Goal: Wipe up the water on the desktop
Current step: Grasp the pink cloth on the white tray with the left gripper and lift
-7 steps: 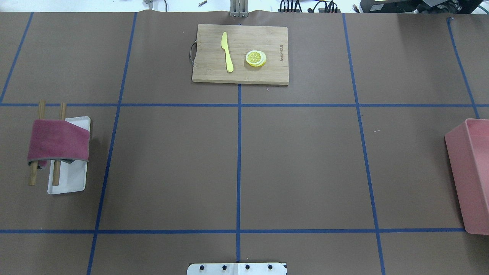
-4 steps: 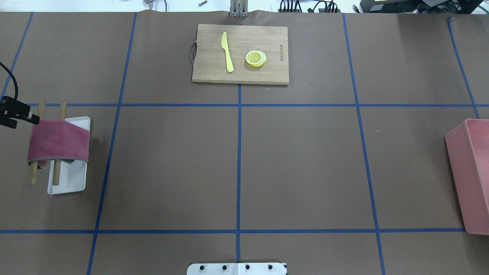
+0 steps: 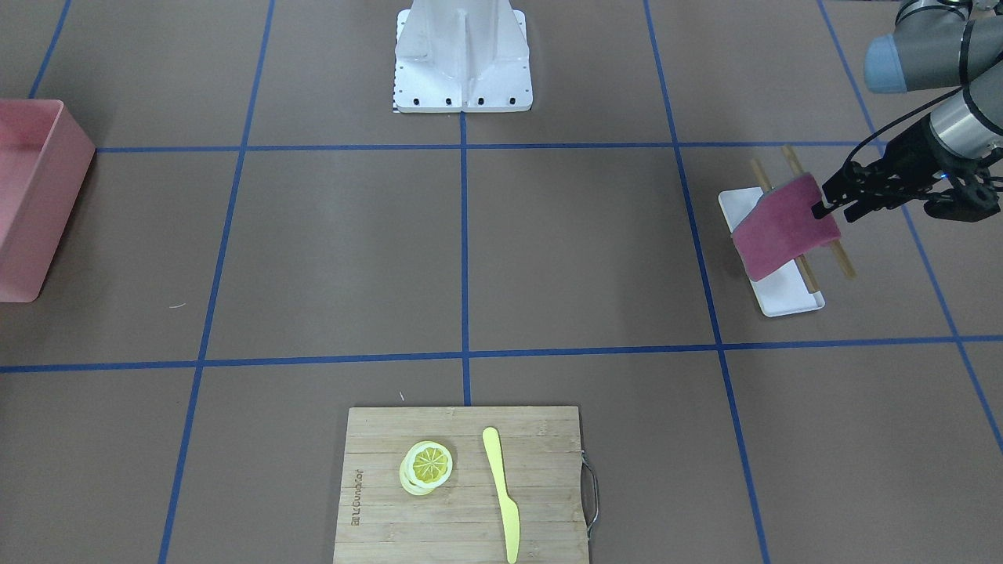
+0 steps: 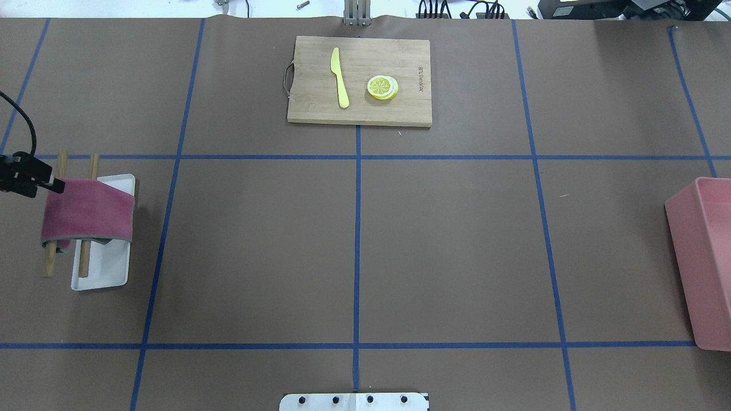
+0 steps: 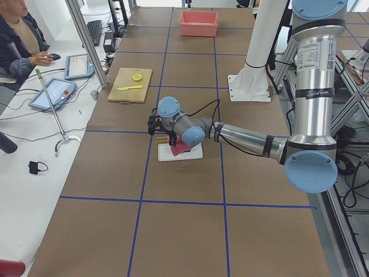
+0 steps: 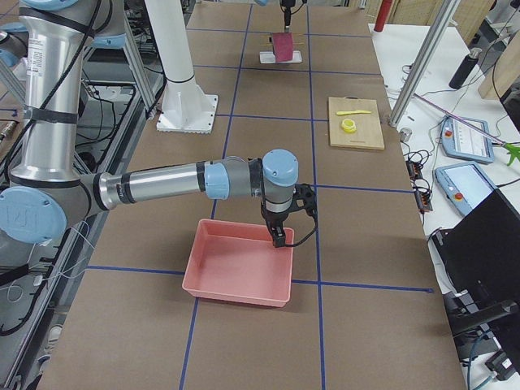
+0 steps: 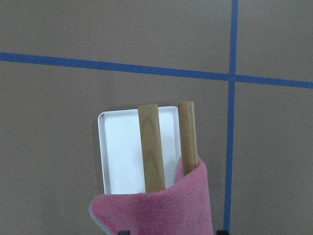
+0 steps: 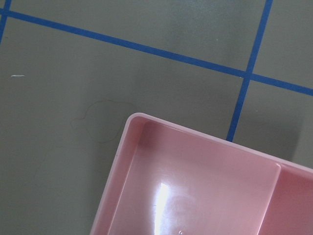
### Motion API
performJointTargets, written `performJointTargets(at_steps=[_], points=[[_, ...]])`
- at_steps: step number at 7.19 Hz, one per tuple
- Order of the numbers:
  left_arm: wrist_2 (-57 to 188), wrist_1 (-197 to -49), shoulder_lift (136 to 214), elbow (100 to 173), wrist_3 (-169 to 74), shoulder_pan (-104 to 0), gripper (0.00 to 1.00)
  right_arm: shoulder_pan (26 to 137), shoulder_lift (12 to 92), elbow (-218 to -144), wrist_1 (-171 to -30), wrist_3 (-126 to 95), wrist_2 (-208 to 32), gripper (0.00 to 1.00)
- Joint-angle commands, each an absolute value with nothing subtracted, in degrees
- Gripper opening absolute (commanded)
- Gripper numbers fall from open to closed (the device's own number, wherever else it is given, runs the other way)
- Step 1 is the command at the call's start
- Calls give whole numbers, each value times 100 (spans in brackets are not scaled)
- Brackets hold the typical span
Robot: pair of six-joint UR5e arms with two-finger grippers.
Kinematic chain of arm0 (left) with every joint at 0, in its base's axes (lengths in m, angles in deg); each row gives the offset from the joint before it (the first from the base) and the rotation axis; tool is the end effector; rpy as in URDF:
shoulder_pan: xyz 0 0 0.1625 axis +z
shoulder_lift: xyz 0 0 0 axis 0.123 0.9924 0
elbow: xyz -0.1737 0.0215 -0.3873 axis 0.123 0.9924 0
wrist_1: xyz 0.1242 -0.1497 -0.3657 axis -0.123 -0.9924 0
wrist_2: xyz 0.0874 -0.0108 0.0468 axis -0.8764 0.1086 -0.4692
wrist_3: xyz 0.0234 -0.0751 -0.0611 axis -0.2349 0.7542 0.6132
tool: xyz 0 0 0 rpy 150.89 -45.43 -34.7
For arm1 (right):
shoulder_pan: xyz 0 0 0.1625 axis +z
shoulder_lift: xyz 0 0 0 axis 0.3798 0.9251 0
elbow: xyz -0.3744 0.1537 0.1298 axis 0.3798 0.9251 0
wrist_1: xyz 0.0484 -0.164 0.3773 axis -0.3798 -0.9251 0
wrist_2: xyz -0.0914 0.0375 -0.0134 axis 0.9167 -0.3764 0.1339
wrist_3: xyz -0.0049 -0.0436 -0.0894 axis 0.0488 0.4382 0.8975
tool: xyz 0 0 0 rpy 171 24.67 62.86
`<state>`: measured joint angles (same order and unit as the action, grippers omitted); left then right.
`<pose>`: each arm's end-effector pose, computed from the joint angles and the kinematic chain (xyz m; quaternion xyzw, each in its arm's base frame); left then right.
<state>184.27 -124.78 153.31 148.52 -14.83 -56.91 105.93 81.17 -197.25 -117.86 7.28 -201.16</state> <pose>0.1621 -0.4611 0.5021 0.0011 0.5005 -0.0189 0.8656 0.0136 -0.4303 0.5708 0.0466 -0.3923 -0.1205 0.9107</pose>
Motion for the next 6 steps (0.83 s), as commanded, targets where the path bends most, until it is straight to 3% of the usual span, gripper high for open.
performJointTargets(at_steps=[1,4,5,6], points=[[18425,-12477,15331,14840,-1485,-5613,67,10590,8127,-19712,-11784,728,-20115,100],[18382,-12485,15331,14788,-1494,-5569,67,10590,8127,-19712,-11784,728,-20141,100],[18382,-12485,15322,14788,-1494,-5569,57,10590,8135,-19703,-11792,728,-20150,100],[18382,-12485,15314,14814,-1485,-5569,32,10590,8135,-19703,-11792,728,-20150,100]])
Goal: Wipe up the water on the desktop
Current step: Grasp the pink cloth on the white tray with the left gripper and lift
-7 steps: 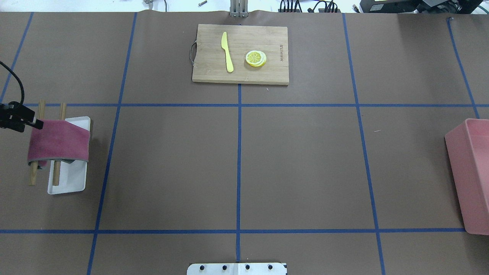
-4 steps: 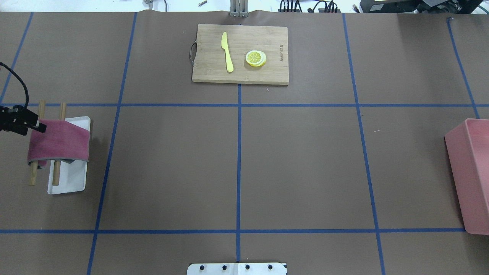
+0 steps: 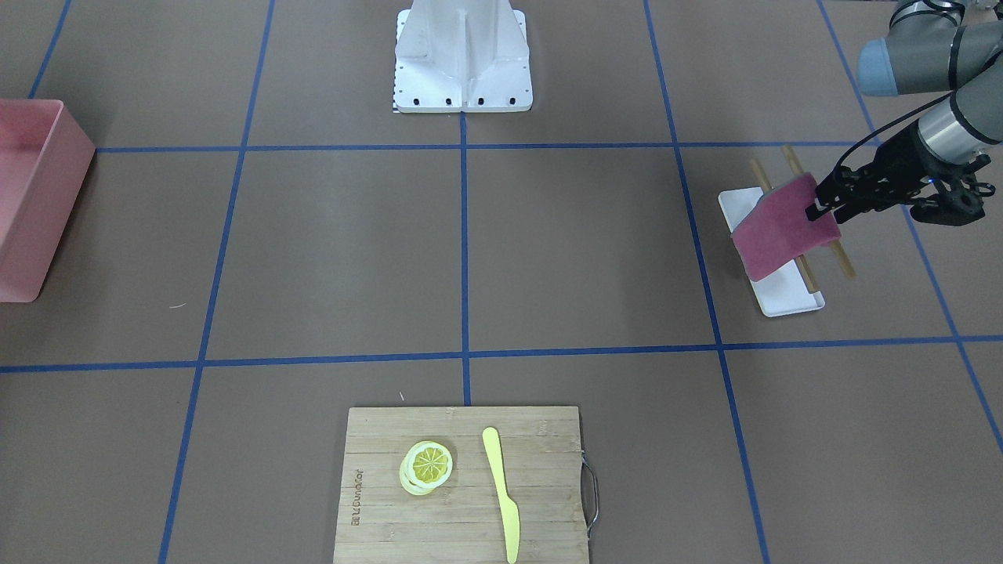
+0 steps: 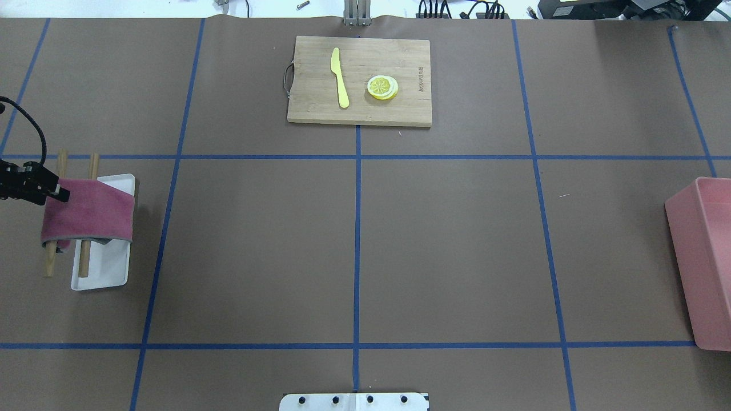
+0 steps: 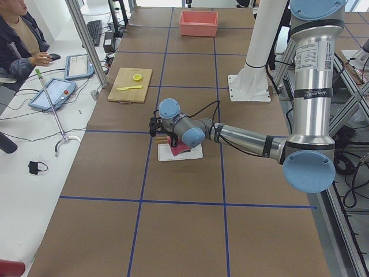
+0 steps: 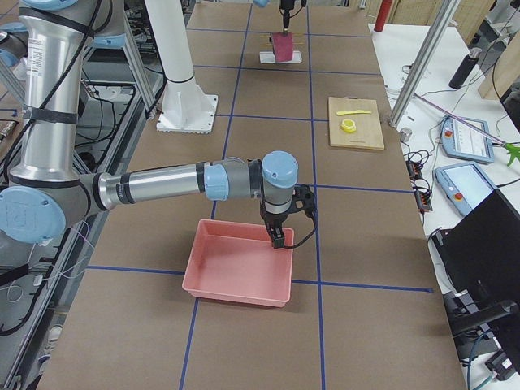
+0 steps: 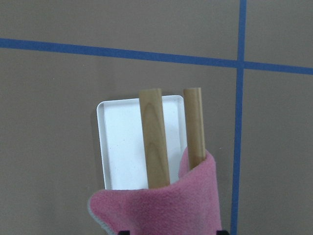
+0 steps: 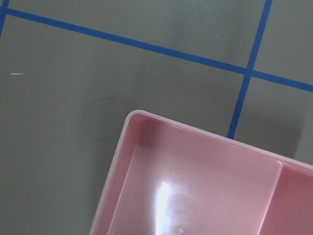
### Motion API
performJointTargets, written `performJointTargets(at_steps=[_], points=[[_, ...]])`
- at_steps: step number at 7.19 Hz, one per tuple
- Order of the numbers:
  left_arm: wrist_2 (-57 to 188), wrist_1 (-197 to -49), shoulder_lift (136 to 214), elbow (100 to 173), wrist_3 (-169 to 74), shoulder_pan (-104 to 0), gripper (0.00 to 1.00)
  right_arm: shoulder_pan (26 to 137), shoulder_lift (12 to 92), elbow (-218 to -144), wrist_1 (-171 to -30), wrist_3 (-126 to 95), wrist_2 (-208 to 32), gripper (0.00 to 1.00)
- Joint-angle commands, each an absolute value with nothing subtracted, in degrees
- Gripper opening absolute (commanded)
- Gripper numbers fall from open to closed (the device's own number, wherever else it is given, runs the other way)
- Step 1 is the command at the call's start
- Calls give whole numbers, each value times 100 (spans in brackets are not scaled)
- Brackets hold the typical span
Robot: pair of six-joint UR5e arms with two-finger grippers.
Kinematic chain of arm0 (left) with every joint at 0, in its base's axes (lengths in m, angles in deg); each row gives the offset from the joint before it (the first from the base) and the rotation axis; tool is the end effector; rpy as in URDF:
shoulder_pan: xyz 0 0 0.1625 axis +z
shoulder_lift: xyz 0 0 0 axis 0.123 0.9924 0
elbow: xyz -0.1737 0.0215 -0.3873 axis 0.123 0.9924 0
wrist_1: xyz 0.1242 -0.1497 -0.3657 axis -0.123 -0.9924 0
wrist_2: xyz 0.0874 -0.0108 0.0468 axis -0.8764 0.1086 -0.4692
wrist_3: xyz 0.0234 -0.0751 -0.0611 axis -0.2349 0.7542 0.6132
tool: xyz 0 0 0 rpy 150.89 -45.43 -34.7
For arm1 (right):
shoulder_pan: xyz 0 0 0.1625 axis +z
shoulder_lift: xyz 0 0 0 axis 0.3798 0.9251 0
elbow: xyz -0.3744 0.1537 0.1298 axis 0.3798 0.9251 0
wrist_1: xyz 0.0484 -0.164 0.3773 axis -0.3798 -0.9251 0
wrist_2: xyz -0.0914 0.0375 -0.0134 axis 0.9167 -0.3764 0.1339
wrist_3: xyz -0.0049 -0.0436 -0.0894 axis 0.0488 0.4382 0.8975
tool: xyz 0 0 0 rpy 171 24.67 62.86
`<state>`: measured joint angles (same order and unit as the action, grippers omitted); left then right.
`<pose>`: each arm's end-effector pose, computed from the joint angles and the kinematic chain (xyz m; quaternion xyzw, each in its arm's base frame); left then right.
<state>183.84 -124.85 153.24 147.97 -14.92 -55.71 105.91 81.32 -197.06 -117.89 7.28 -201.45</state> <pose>0.1716 -0.4585 0.5079 -0.0051 0.4962 -0.0126 0.8681 0.0133 -0.4292 0.5733 0.0435 -0.3947 -0.1194 0.9100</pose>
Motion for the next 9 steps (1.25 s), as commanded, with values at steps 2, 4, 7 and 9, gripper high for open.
performJointTargets(at_steps=[2,4,7,9], points=[[18382,-12494,15314,14875,-1485,-5577,0,10590,8153,-19694,-11792,728,-20167,100],[18382,-12494,15296,14981,-1494,-5595,0,10590,8153,-19694,-11792,719,-20176,100],[18678,-12433,15540,15552,-919,-5639,0,10529,8057,-19930,-11775,658,-20429,100],[18689,-12415,16792,15404,546,-5613,0,10083,7645,-20229,-11670,-274,-20868,100]])
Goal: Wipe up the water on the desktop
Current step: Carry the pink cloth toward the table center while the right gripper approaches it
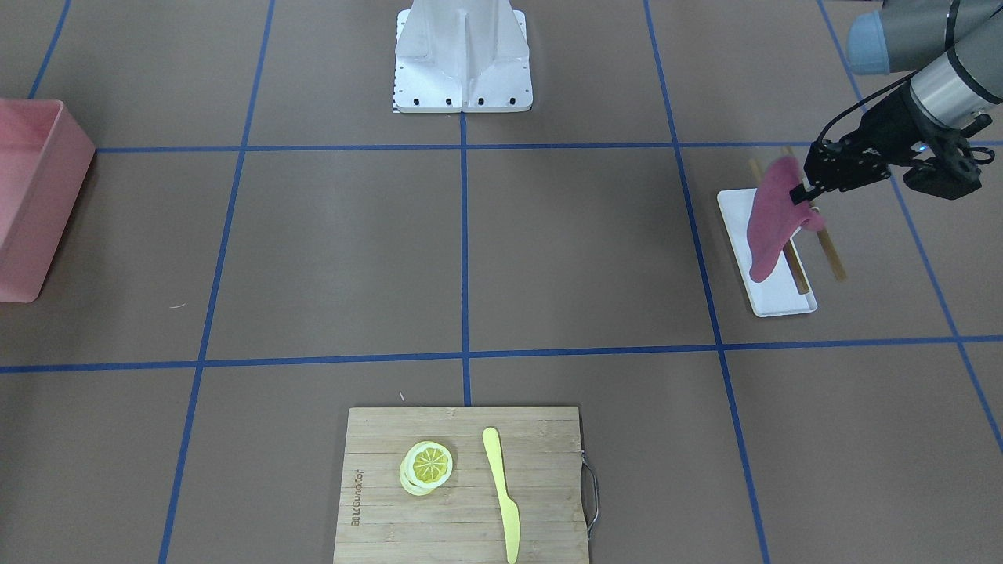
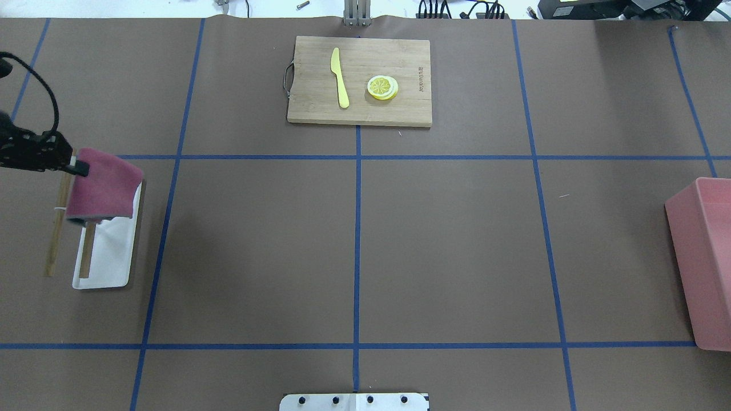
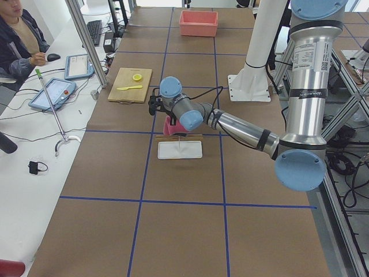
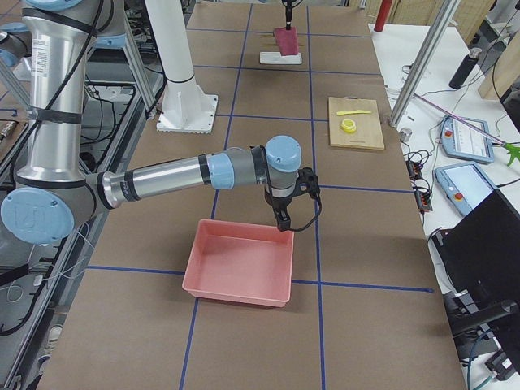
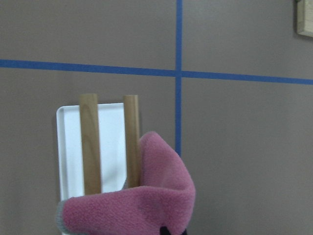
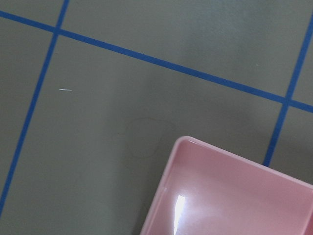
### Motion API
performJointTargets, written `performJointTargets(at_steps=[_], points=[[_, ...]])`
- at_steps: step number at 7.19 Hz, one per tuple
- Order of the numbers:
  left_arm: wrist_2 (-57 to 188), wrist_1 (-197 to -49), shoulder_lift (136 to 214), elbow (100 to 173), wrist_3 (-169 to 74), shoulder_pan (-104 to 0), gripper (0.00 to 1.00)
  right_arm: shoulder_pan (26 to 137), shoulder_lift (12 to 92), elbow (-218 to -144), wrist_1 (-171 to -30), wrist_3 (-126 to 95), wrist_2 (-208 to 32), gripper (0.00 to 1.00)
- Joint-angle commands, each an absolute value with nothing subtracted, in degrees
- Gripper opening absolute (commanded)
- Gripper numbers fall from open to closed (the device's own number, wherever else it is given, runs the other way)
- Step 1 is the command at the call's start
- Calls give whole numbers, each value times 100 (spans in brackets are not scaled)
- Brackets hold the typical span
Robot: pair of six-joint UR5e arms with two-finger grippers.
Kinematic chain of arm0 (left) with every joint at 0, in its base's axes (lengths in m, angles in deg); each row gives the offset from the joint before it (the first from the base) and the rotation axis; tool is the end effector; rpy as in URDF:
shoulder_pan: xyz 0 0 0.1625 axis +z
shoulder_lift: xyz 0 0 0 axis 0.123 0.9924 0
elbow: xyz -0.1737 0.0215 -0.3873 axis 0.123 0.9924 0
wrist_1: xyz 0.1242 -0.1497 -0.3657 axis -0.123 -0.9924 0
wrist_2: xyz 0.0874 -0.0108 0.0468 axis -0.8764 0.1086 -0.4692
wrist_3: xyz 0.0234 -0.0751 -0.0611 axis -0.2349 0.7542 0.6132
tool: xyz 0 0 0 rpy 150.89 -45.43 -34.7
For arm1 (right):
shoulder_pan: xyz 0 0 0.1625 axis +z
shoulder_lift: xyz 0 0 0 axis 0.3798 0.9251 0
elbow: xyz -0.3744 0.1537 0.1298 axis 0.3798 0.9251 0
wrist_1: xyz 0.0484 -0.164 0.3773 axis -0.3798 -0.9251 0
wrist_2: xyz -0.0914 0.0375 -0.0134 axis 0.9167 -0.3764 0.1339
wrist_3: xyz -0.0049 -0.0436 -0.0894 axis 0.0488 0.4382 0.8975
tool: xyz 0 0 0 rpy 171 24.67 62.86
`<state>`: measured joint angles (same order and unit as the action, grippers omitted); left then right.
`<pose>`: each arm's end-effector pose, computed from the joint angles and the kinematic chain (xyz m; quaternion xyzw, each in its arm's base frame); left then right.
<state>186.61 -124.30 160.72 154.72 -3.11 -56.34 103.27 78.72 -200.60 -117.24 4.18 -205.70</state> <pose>0.1773 -0.4750 0.3838 0.0164 0.5585 -0.0387 0.8285 -0.0136 -0.4431 0.5166 0.0746 -0.4308 -0.1405 0.8883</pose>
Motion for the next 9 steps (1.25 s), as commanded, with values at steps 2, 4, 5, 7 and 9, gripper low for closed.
performJointTargets(at_steps=[2,4,5,7,9], points=[[18611,-12232,18173,15149,2163,-5255,0,9319,7285,-20520,-10543,-1777,-20871,100],[17606,-11750,19115,15104,3133,-4536,0,8390,6681,-20555,-9154,-3901,-20304,100],[17051,-11521,19685,14765,3346,-4175,0,7740,6241,-20564,-8677,-4800,-19525,100],[16344,-11519,20365,14096,3603,-3698,0,6649,5878,-20914,-8505,-5090,-18127,100],[16334,-11510,20455,14049,3971,-3688,0,5760,5465,-20925,-8505,-5099,-16807,100]])
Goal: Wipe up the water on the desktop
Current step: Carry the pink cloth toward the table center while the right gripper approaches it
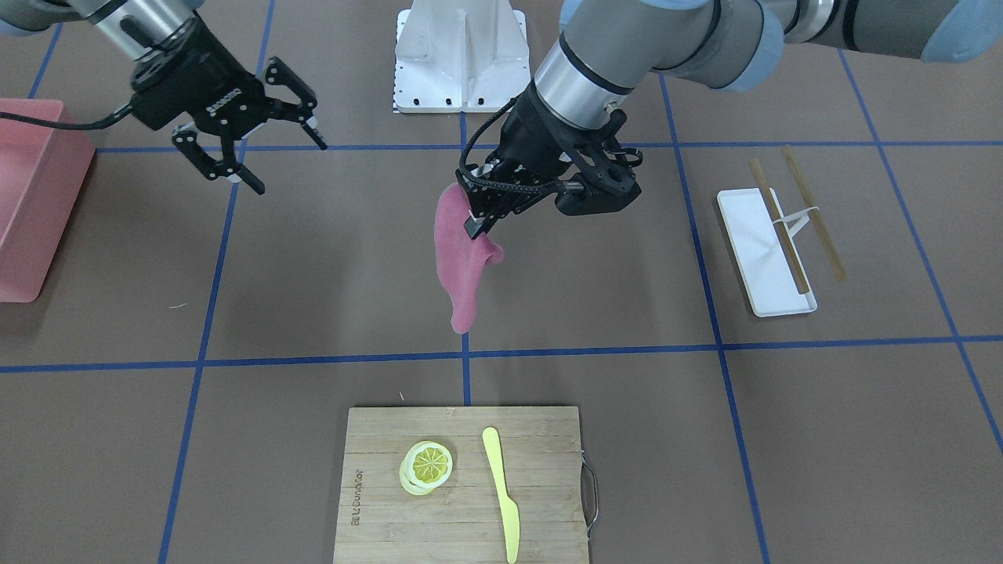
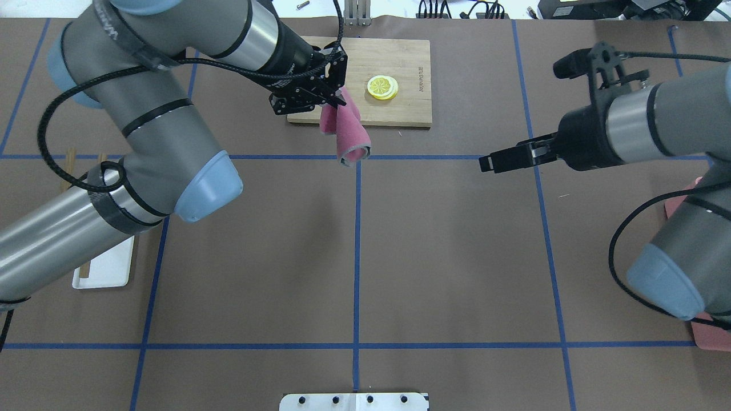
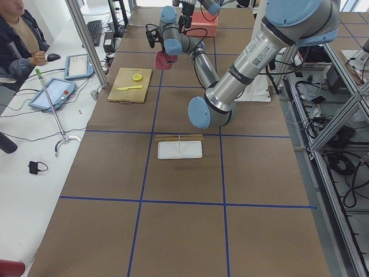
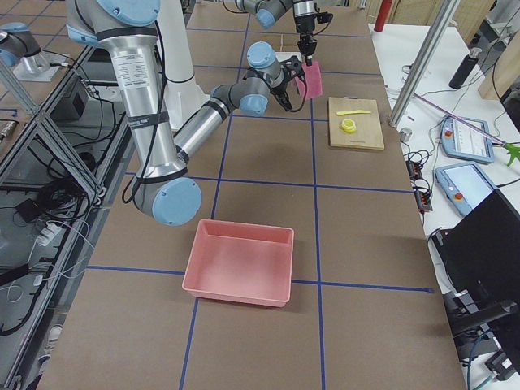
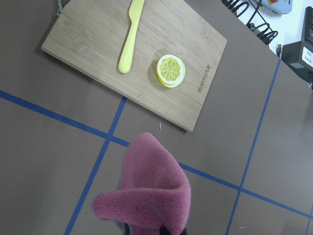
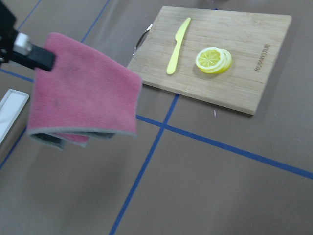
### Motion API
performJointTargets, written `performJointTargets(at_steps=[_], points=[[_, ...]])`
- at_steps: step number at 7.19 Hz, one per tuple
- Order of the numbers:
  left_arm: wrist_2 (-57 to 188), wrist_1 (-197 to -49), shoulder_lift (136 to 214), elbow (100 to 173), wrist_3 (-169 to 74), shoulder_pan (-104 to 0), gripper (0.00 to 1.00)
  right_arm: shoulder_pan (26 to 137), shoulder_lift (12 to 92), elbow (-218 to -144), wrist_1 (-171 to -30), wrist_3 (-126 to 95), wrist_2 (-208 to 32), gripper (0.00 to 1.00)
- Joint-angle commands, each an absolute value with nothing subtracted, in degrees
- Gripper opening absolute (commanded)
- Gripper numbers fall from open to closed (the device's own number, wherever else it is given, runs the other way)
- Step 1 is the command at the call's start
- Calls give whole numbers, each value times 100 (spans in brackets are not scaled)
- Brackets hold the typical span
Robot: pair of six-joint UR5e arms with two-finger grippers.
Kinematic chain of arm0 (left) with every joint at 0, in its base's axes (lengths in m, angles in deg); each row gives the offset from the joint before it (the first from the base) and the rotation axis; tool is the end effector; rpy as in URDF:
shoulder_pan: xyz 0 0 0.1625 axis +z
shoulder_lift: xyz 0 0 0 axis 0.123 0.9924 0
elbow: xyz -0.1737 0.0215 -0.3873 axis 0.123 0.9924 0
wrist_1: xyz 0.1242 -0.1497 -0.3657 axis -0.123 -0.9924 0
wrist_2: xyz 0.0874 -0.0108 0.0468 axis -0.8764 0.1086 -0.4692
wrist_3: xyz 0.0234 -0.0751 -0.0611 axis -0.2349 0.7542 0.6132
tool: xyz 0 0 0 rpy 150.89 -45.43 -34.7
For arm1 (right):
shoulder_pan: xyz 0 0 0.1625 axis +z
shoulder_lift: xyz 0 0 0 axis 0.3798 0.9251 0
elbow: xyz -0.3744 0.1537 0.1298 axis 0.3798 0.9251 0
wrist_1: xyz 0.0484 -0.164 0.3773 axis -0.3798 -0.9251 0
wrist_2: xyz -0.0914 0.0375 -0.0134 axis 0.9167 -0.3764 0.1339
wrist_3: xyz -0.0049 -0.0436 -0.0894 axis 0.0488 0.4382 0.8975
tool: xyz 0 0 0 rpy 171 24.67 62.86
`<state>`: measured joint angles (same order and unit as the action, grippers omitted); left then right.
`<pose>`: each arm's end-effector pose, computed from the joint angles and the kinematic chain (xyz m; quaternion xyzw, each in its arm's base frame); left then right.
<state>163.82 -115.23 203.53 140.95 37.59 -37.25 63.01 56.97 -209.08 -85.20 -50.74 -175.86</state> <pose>0.4157 -0.5229 0.0657 -0.0305 0.6026 -0.2207 0.7663 -0.3146 -0.3995 0.2177 0.2667 -0.5522 -0.0927 0.7845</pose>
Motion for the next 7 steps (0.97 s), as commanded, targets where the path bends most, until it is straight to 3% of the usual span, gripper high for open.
performJointTargets(at_steps=[1,7], points=[[16308,-11510,20551,14041,4199,-3601,0,5339,5333,-20899,-8505,-5099,-16097,100],[16061,-11492,20570,14321,4720,-3152,0,4930,5165,-20723,-8496,-5020,-15202,96]])
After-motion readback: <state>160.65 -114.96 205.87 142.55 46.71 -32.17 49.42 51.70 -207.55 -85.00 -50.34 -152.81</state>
